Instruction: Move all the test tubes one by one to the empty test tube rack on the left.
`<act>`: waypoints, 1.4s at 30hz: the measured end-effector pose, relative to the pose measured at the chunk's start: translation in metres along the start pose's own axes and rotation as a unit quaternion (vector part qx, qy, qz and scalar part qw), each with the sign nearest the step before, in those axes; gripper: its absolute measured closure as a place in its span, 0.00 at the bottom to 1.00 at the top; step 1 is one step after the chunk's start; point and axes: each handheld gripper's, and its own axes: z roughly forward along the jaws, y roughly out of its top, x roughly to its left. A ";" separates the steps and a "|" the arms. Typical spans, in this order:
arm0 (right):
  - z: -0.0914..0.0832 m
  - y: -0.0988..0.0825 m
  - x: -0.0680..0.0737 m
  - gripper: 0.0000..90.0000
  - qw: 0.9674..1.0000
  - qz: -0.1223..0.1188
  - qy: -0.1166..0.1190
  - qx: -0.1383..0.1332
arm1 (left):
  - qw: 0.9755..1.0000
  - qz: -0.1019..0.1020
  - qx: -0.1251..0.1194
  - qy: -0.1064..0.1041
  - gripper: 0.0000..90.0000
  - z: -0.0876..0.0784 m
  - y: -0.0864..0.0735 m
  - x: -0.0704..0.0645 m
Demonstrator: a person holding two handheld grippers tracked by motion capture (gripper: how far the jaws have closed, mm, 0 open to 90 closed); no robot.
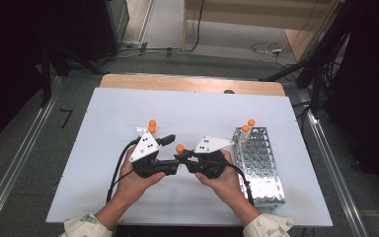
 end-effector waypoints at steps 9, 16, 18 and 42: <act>0.001 0.001 0.001 0.80 1.000 0.001 0.006 -0.002 | 1.000 0.001 -0.004 -0.009 0.60 -0.001 -0.001 0.000; 0.000 0.001 0.001 0.80 1.000 0.001 0.007 -0.003 | 1.000 -0.004 0.002 -0.018 0.69 0.000 -0.002 0.000; 0.000 0.001 0.001 0.80 1.000 0.002 0.007 -0.003 | 1.000 -0.007 0.001 -0.018 0.71 -0.001 -0.002 0.000; -0.003 0.001 0.003 0.64 1.000 0.003 0.000 -0.018 | 1.000 -0.012 -0.014 -0.011 0.78 -0.007 0.003 0.005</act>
